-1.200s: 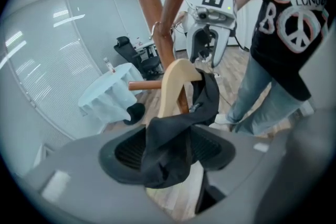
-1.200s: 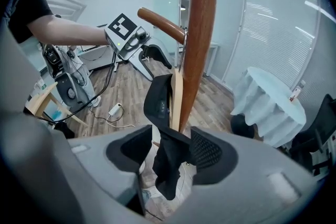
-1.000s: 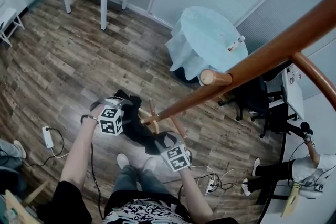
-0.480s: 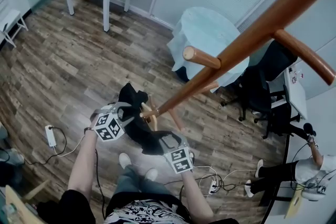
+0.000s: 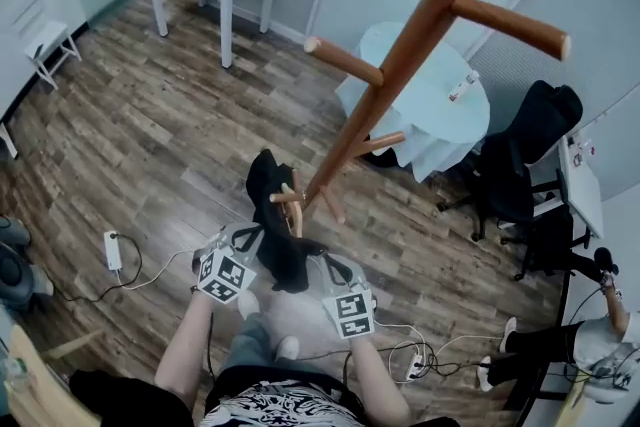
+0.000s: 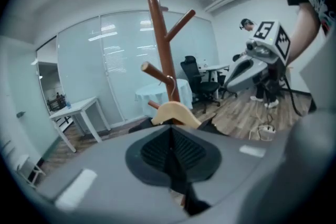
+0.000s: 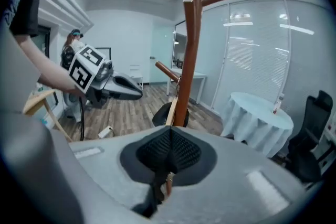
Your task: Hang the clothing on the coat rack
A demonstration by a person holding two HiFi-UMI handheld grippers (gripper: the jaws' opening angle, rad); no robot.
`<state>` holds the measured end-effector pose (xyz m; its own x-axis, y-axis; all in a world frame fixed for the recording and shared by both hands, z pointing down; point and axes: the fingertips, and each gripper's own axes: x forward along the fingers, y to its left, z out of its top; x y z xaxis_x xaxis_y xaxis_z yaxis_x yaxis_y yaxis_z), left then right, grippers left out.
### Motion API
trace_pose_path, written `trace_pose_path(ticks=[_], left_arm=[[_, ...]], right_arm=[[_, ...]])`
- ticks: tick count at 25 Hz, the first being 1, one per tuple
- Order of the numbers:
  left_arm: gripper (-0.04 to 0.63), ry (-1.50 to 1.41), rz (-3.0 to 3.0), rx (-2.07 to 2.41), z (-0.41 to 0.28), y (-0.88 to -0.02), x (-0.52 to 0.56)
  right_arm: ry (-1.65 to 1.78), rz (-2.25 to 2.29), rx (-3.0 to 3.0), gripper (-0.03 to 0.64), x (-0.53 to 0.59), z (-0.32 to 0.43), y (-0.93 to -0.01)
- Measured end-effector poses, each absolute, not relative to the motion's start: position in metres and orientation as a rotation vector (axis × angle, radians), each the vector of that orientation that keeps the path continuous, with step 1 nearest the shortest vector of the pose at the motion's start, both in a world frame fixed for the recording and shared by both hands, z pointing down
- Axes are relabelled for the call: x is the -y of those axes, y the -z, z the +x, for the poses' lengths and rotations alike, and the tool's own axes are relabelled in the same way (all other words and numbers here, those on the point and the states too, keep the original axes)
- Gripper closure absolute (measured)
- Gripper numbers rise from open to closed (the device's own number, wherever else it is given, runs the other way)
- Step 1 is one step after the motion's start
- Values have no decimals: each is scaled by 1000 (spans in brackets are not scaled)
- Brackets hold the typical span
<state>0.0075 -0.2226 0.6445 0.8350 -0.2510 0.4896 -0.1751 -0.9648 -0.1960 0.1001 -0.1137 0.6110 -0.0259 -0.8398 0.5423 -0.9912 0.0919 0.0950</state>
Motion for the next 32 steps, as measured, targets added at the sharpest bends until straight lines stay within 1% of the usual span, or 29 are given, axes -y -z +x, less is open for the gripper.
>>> trace_pose_path(ticks=[4,8,11,15,22,29,32], left_arm=[[606,742,-2852,-432,-6,-606,166],[606,650,-2860,-506,-20,-567,112],[606,569,-2900,-560,-23,-537,78],[606,468,-2949,-721,-35,-510,48],[605,85,-3099,-933,-67,-459,10],[606,131,-2906,-1014,-81,-422,-3],[606,125,-2910,-1044,-81,-410,-4]], right_arm=[[-506,1958,2029,617,82,102,-580],[-414,2011,2066,617,45,98,-548],[-405,2069,2211,617,13,91,-516],[-340,2081,2304,617,-27,80,-481],[-276,2093,2250,617,-77,79,-470],[-215,2142,2248,617,-92,69,-454],[-176,2133,2249,617,-92,64,-447]])
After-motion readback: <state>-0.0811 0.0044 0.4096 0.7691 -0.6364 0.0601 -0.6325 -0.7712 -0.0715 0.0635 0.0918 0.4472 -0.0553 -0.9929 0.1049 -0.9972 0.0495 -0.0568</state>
